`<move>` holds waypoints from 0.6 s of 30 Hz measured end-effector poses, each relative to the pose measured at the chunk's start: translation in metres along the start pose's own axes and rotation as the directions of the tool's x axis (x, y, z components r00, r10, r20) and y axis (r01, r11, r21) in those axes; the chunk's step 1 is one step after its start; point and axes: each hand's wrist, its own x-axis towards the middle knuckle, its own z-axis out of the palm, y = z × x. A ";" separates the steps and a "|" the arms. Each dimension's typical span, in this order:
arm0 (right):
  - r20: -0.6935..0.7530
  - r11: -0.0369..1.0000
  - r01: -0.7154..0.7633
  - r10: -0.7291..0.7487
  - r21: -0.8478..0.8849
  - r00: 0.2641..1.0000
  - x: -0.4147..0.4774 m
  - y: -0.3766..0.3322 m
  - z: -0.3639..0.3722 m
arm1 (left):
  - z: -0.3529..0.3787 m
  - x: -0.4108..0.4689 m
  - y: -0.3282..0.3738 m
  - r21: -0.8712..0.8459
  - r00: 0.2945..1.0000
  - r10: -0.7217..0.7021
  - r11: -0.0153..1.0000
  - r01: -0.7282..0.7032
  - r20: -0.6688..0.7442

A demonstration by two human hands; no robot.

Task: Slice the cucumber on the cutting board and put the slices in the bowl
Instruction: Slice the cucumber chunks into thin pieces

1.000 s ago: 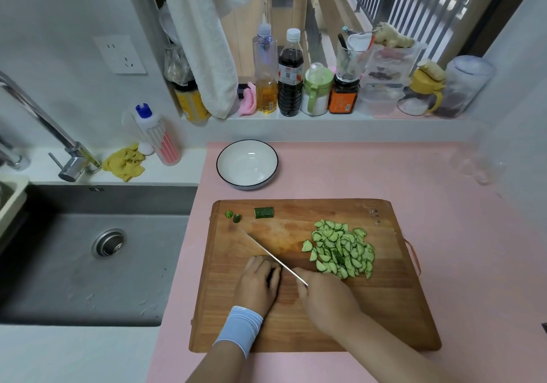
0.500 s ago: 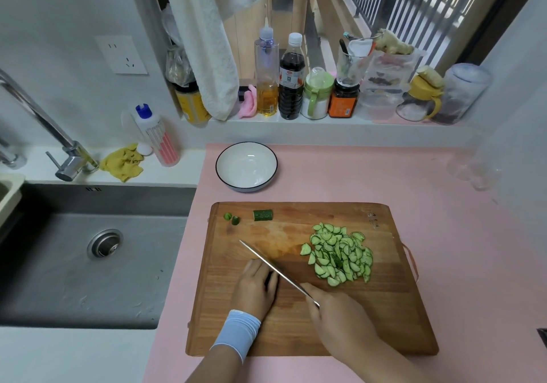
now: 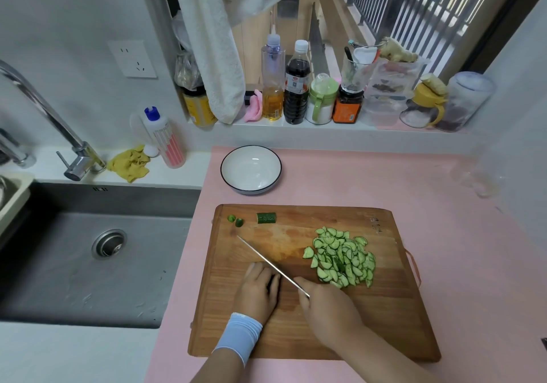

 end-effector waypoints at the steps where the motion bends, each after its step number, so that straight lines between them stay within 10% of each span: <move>1: -0.007 1.000 -0.001 0.001 -0.004 1.000 -0.001 0.000 0.001 | 0.000 0.000 -0.001 -0.004 1.000 0.002 1.000 -0.002 -0.001; 18: -0.027 0.998 -0.001 0.000 -0.061 1.000 -0.028 0.002 -0.010 | -0.003 0.001 0.001 -0.044 1.000 -0.003 0.999 0.002 -0.016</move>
